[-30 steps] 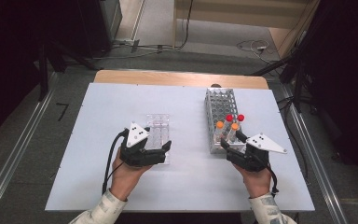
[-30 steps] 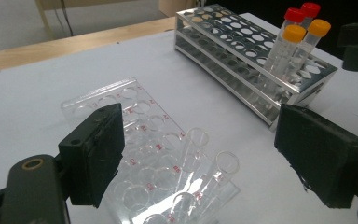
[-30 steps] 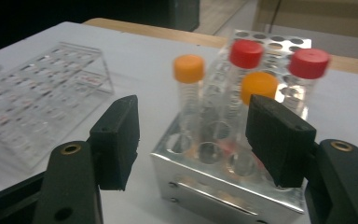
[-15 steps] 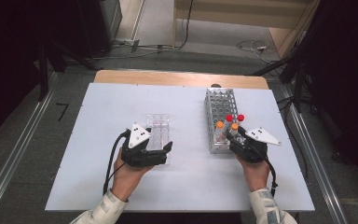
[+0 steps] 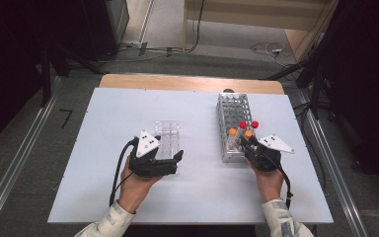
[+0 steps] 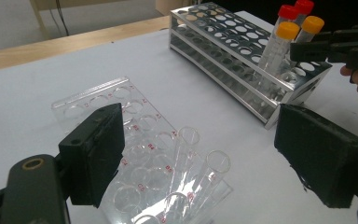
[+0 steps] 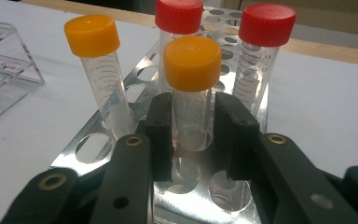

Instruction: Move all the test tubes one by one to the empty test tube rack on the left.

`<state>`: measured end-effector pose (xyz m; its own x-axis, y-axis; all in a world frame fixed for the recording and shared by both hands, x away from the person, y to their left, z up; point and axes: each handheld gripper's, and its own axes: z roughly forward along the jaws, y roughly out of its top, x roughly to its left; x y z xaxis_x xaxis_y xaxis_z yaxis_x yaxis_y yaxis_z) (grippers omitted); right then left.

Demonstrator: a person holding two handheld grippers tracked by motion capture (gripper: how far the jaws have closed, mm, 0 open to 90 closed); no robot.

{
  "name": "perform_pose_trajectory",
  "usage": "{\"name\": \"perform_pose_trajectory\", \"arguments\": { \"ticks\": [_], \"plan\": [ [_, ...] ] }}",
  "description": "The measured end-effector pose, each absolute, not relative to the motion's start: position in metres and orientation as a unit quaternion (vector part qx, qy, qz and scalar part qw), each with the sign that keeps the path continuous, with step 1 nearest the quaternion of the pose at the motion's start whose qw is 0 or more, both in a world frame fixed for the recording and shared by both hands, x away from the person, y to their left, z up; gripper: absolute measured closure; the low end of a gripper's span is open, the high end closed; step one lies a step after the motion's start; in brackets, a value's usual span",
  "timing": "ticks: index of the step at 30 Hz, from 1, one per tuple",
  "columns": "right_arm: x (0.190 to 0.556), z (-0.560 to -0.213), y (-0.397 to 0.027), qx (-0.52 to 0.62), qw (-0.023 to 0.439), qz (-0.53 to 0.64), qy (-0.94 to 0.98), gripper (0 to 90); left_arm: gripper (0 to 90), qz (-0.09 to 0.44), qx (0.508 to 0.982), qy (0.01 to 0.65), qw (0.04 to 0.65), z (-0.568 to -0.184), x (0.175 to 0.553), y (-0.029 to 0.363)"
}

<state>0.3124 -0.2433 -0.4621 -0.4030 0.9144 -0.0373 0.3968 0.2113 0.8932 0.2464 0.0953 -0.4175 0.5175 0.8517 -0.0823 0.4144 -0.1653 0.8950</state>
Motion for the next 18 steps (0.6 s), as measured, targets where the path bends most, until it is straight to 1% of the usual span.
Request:
{"name": "perform_pose_trajectory", "arguments": {
  "ticks": [4,9,18],
  "plan": [
    [0.313,-0.464,-0.243,0.454,0.303,0.429,0.72,70.6,16.7,0.229,0.728,0.435,0.478,-0.417,0.246,0.095],
    [0.31,-0.459,-0.244,0.45,0.311,0.437,0.714,70.8,16.7,0.229,0.729,0.434,0.477,-0.418,0.246,0.095],
    [0.297,-0.427,-0.248,0.436,0.329,0.477,0.688,71.0,16.6,0.232,0.728,0.435,0.477,-0.417,0.246,0.095]
  ]
}}
